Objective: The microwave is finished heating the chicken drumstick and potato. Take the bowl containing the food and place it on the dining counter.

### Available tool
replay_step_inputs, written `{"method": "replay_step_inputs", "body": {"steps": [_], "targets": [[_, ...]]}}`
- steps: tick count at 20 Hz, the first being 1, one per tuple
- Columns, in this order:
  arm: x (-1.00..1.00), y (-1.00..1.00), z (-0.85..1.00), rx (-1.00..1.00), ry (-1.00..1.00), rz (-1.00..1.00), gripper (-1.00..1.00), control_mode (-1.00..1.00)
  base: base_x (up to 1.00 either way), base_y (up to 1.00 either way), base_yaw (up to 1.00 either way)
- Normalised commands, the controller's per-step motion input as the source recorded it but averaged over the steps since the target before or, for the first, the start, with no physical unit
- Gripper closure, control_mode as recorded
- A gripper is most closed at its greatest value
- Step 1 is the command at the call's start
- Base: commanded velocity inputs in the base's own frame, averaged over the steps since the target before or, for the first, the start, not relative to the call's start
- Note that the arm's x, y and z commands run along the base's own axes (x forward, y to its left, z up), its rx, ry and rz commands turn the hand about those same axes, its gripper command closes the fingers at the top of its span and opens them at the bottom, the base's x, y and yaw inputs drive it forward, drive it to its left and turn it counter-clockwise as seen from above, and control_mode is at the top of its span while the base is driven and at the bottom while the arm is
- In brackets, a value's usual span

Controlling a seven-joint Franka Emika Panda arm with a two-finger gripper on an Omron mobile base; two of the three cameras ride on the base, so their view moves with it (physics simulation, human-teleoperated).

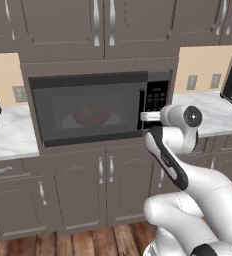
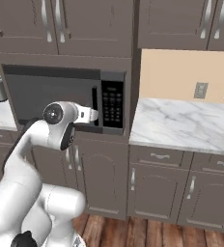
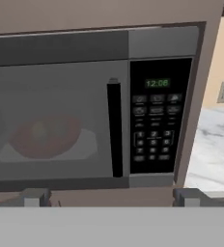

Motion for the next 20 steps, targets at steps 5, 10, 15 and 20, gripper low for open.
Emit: {"method": "replay_step_inputs", "body": {"steps": [5,10,15,20], "targets": [[0.67,0.0,0.0,0.0,0.0,0.0,-1.0,-1.0,0.0,0.0,0.0],[0.65,0.0,-0.02,0.0,0.0,0.0,-1.0,-1.0,0.0,0.0,0.0],[0.62,0.0,-0.05,-0.01,0.0,0.0,-1.0,-1.0,0.0,0.0,0.0],[0.6,0.0,-0.02,0.0,0.0,0.0,-1.0,-1.0,0.0,0.0,0.0]]}}
